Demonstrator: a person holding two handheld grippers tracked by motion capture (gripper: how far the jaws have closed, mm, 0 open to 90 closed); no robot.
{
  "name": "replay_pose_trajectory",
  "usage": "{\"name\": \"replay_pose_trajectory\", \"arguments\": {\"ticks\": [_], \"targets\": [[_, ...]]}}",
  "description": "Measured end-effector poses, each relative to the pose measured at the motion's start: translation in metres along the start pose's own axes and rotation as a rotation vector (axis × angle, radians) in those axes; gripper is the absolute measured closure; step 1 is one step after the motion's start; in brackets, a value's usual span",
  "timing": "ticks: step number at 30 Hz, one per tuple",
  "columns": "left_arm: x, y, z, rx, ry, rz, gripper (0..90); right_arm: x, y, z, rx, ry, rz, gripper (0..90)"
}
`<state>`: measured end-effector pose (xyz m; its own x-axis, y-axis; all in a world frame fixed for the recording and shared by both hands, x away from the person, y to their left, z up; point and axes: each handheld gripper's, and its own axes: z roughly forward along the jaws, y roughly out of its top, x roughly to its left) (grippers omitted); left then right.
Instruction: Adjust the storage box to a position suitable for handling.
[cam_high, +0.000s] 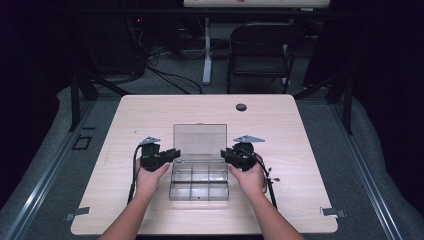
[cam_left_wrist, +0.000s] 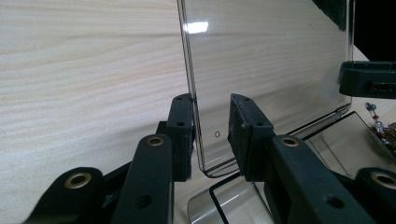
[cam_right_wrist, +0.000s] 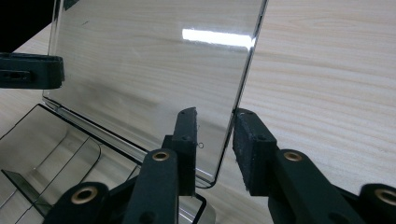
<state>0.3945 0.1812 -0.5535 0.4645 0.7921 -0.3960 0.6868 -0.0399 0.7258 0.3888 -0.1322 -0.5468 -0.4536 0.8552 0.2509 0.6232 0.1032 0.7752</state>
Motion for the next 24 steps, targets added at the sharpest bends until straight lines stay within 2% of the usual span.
{"name": "replay_pose_trajectory", "arguments": {"ticks": [12,15,16,17,18,21,24], "targets": [[0.006,0.000,0.002,0.020,-0.028,-0.042,69.6,-0.005,0.000,0.003,0.021,0.019,0.059,69.3],[0.008,0.000,0.004,0.030,-0.035,-0.062,68.6,-0.006,-0.001,0.004,0.027,0.017,0.068,68.2],[0.010,-0.001,0.005,0.035,-0.047,-0.091,68.2,-0.007,-0.001,0.005,0.028,0.015,0.066,68.3],[0.010,-0.001,0.005,0.035,-0.047,-0.091,67.8,-0.007,-0.001,0.005,0.028,0.015,0.066,68.3],[0.012,-0.001,0.006,0.043,-0.060,-0.109,67.5,-0.007,-0.001,0.005,0.027,0.010,0.063,69.2],[0.014,-0.001,0.006,0.042,-0.066,-0.116,67.5,-0.007,-0.001,0.006,0.025,0.012,0.067,69.4],[0.016,-0.001,0.007,0.041,-0.083,-0.137,67.5,-0.013,-0.003,0.007,0.030,0.047,0.137,70.2]]}}
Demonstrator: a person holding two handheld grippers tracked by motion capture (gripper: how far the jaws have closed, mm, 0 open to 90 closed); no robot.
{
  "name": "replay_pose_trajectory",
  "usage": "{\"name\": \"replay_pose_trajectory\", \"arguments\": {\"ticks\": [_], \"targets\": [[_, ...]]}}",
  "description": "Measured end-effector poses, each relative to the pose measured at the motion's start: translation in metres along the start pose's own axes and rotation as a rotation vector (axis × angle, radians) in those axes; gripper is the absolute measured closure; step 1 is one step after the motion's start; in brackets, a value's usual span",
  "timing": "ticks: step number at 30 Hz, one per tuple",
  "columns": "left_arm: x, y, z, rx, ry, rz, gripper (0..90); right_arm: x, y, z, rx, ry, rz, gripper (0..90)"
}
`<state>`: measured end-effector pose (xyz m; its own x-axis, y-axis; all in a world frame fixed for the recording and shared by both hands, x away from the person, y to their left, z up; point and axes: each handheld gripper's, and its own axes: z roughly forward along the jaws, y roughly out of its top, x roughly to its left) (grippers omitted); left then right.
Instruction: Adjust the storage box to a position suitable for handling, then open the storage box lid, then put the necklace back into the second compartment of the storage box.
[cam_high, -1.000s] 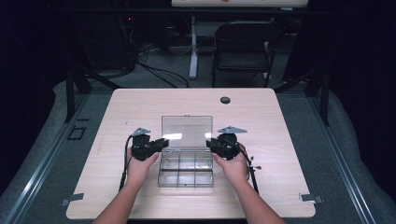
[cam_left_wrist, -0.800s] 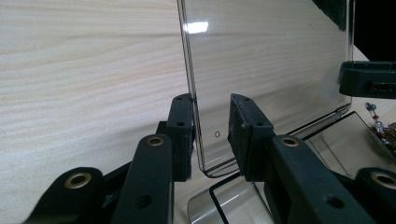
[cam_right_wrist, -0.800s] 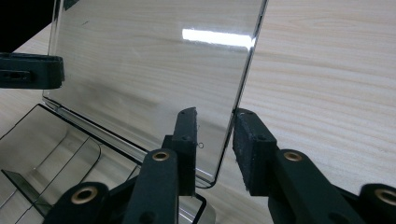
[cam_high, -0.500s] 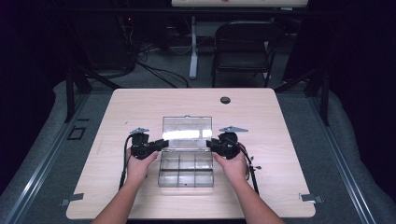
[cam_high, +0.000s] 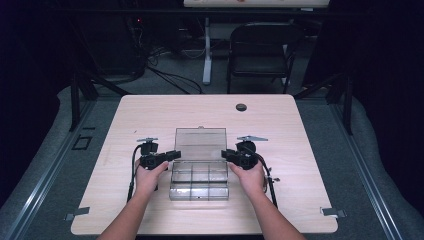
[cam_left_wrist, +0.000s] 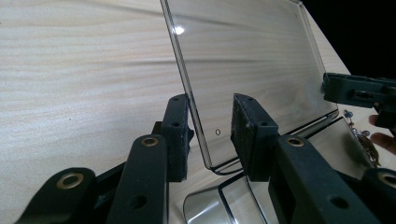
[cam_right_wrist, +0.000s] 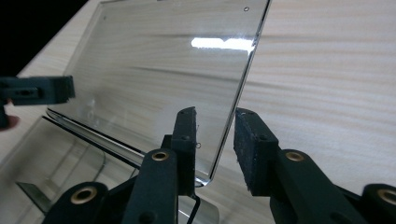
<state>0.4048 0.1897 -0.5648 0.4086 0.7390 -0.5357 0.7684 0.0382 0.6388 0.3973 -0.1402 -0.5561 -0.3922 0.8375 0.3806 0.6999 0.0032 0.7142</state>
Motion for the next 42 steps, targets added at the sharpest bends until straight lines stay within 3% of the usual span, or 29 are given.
{"name": "replay_pose_trajectory", "arguments": {"ticks": [1,2,3,11,39,42], "targets": [[0.000,0.000,0.000,0.000,0.000,0.000,67.5,0.000,0.000,0.000,0.000,0.000,0.000,70.2],[0.001,0.000,0.000,0.001,-0.006,-0.003,67.5,-0.004,-0.001,0.001,0.004,0.031,0.053,70.2],[0.001,0.000,0.000,0.002,-0.006,-0.003,67.5,-0.005,-0.001,0.001,0.000,0.042,0.075,70.0],[0.005,0.001,0.001,0.012,-0.030,-0.023,67.5,-0.009,-0.002,0.005,0.023,0.089,0.153,67.7],[0.008,0.001,0.006,0.028,-0.046,-0.100,64.5,-0.013,-0.002,0.007,0.051,0.094,0.207,66.3],[0.009,0.000,0.006,0.031,-0.054,-0.116,64.1,-0.015,-0.002,0.007,0.061,0.111,0.237,66.6]]}}
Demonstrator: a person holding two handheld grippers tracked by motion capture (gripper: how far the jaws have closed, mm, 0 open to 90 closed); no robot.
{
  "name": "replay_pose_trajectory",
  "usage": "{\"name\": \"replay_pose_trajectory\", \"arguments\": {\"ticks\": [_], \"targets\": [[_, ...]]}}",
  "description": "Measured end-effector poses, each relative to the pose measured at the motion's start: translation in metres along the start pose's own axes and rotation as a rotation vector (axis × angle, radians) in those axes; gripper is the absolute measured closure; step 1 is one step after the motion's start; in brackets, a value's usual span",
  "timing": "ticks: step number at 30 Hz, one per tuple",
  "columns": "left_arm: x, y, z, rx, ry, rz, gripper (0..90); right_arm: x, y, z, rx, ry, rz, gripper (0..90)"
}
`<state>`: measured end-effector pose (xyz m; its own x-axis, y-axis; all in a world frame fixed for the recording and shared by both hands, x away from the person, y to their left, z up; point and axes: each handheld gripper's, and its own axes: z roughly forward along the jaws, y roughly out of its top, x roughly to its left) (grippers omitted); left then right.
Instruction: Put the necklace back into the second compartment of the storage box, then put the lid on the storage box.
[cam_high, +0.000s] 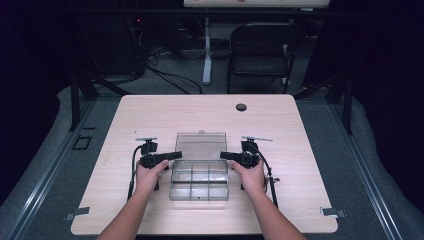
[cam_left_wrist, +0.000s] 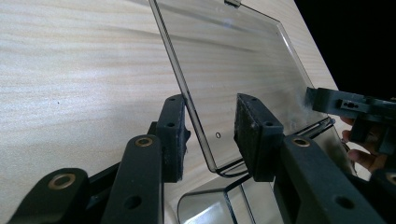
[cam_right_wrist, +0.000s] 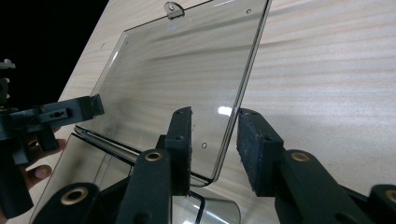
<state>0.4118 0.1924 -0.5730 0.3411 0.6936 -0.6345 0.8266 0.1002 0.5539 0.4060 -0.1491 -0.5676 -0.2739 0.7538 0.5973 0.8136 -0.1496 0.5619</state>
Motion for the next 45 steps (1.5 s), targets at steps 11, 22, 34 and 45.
{"name": "replay_pose_trajectory", "arguments": {"ticks": [11,22,34,45], "targets": [[0.0016,0.0002,0.0002,0.009,-0.004,-0.005,63.6,-0.0026,0.0002,0.0013,0.019,0.018,0.052,66.8],[0.0029,-0.0004,0.0025,0.003,-0.006,-0.043,63.1,-0.0035,0.0001,0.0018,0.024,0.026,0.087,66.7],[0.0048,-0.0006,0.0050,0.017,-0.013,-0.069,60.2,-0.0066,-0.0004,0.0027,0.048,0.032,0.145,65.8],[0.0065,-0.0010,0.0070,0.031,-0.022,-0.083,56.9,-0.0069,-0.0011,0.0049,0.044,0.027,0.178,64.0]]}}
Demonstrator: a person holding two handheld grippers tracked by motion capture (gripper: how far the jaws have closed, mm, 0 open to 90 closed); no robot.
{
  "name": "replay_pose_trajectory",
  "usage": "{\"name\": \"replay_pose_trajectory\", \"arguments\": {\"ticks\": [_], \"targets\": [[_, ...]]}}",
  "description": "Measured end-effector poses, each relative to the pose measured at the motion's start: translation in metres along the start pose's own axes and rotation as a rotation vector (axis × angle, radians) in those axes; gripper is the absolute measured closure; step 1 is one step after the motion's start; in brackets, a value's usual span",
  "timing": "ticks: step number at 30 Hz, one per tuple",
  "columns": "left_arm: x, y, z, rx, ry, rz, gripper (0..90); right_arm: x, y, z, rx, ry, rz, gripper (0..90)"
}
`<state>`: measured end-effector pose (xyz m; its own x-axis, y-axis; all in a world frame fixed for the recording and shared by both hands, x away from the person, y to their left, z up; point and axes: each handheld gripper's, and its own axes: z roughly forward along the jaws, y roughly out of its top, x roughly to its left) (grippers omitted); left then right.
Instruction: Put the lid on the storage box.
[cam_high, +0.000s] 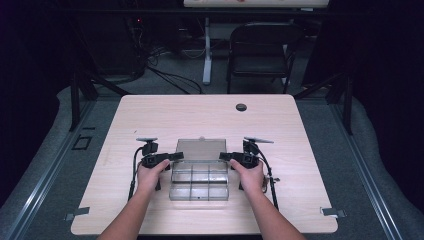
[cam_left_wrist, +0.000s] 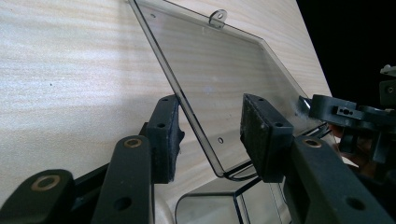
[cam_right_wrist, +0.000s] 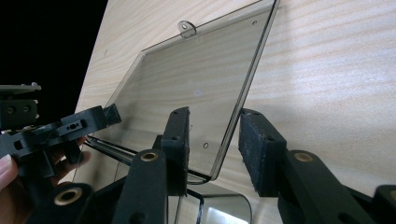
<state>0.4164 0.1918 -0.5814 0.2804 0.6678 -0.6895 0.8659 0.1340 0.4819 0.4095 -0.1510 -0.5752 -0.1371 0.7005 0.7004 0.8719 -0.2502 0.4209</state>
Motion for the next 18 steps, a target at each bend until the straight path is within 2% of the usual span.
{"name": "replay_pose_trajectory", "arguments": {"ticks": [8,13,18], "targets": [[0.000,0.000,-0.001,0.005,0.014,0.003,55.1,-0.001,-0.001,-0.001,0.009,0.000,-0.016,62.8],[0.000,0.001,-0.006,-0.011,0.033,0.016,52.1,0.000,-0.001,-0.004,-0.006,-0.032,-0.039,60.3],[-0.004,0.000,-0.019,-0.030,0.048,0.043,50.7,0.003,-0.001,-0.015,-0.044,-0.066,-0.112,61.9]]}}
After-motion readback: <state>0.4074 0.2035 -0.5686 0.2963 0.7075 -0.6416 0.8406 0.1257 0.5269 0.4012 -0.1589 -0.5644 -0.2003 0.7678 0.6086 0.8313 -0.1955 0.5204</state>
